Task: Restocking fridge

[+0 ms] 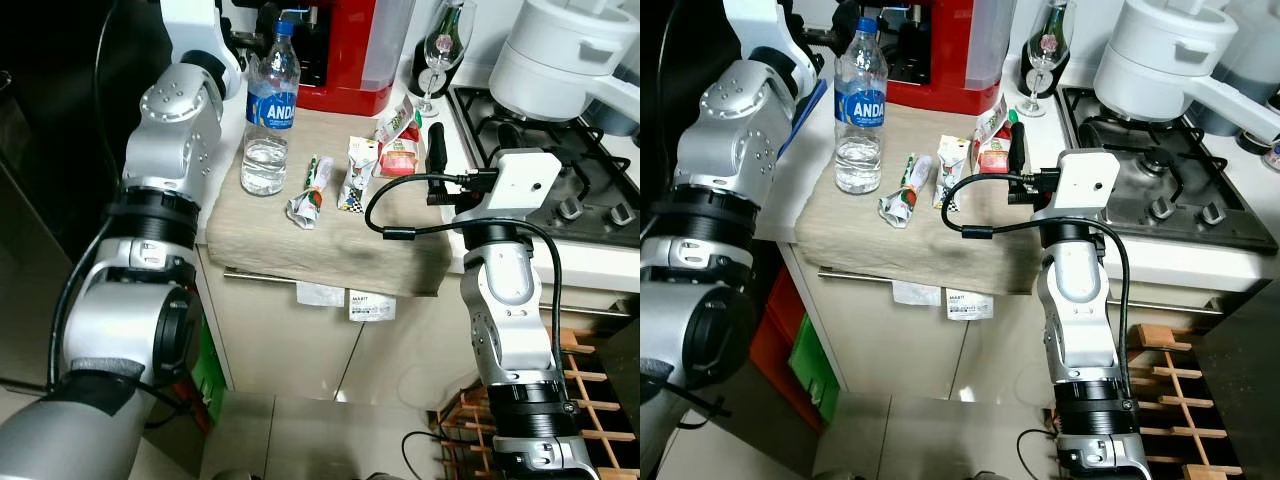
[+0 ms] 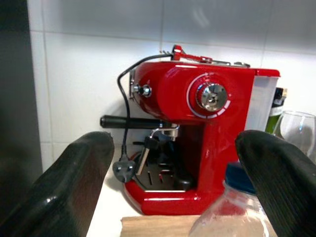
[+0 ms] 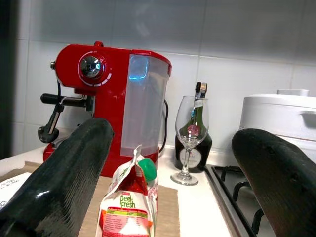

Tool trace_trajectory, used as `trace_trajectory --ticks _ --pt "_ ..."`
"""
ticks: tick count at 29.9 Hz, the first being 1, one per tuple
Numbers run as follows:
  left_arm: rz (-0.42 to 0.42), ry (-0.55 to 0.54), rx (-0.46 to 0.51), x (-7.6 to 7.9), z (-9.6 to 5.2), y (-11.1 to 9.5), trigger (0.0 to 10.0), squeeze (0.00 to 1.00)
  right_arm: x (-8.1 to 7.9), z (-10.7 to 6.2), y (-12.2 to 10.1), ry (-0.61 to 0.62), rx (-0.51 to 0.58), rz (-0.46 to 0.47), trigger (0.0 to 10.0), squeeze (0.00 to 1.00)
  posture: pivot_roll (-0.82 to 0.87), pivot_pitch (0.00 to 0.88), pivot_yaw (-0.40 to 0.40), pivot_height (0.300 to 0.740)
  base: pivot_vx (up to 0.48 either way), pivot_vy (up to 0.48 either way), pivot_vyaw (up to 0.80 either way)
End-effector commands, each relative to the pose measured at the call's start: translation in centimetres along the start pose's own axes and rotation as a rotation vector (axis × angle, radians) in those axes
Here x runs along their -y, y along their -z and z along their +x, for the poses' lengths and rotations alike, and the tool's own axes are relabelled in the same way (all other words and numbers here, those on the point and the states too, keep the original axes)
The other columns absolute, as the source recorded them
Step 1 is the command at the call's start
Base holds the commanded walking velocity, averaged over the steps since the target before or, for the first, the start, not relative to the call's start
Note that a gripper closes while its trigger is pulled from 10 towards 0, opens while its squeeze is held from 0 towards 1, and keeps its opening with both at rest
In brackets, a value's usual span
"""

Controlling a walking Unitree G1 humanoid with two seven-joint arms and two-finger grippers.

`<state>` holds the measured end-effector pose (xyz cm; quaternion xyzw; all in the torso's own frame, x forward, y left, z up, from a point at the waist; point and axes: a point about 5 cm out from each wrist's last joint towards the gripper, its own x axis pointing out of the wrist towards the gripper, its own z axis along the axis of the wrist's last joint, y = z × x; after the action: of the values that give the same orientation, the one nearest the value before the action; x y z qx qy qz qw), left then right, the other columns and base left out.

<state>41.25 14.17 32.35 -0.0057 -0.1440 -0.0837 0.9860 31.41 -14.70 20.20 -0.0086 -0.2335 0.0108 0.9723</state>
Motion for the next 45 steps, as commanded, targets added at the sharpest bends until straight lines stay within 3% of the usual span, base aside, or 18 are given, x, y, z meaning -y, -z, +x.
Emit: trace_trajectory --ticks 1,10,16,18,21,28,33,37,45 --pt "0.02 0.015 0.0 0.1 0.5 -0.6 10.0 0.0 0.2 -0.3 -0.3 0.011 -0.001 -0.011 10.0 0.0 -0.09 0.0 -0.008 0.74 0.0 0.0 0.0" --pt "0.084 -0.054 0.086 -1.0 0.0 -1.9 10.0 0.0 -0.3 -0.5 0.1 0.009 -0.03 0.008 10.0 0.0 -0.06 0.0 -0.017 0.74 0.0 0.0 0.0" --pt "0.052 -0.099 0.129 -1.5 -1.2 -1.3 10.0 0.0 -0.4 -0.1 0.3 -0.007 -0.04 0.009 10.0 0.0 -0.04 0.0 -0.046 0.74 0.0 0.0 0.0" --pt "0.055 -0.088 0.126 -1.5 -2.0 -0.8 10.0 0.0 -0.5 0.3 0.4 -0.02 -0.042 0.011 10.0 0.0 -0.04 0.0 -0.056 0.74 0.0 0.0 0.0" --pt "0.058 -0.085 0.128 -1.5 -2.1 -0.8 10.0 0.0 -0.5 0.3 0.4 -0.023 -0.041 0.011 10.0 0.0 -0.04 0.0 -0.056 0.74 0.0 0.0 0.0" --pt "0.085 -0.076 0.159 -1.9 -2.1 -2.2 10.0 0.0 -0.5 0.6 0.5 -0.031 -0.038 0.012 10.0 0.0 -0.02 0.0 -0.059 0.74 0.0 0.0 0.0" --pt "0.097 -0.017 0.184 -1.6 -2.1 -4.0 10.0 0.0 -0.5 0.7 0.7 -0.024 -0.043 0.018 10.0 0.0 -0.02 0.0 -0.056 0.74 0.0 0.0 0.0" --pt "0.062 0.073 0.177 -0.8 -2.0 -5.1 10.0 0.0 -0.3 1.0 0.7 -0.022 -0.036 0.014 10.0 0.0 -0.02 0.0 -0.054 0.74 0.0 0.0 0.0" --pt "0.042 0.23 0.106 1.3 -2.0 -4.7 10.0 0.0 -0.3 0.9 0.8 -0.02 -0.034 0.014 10.0 0.0 -0.02 0.0 -0.042 0.74 0.0 0.0 0.0"
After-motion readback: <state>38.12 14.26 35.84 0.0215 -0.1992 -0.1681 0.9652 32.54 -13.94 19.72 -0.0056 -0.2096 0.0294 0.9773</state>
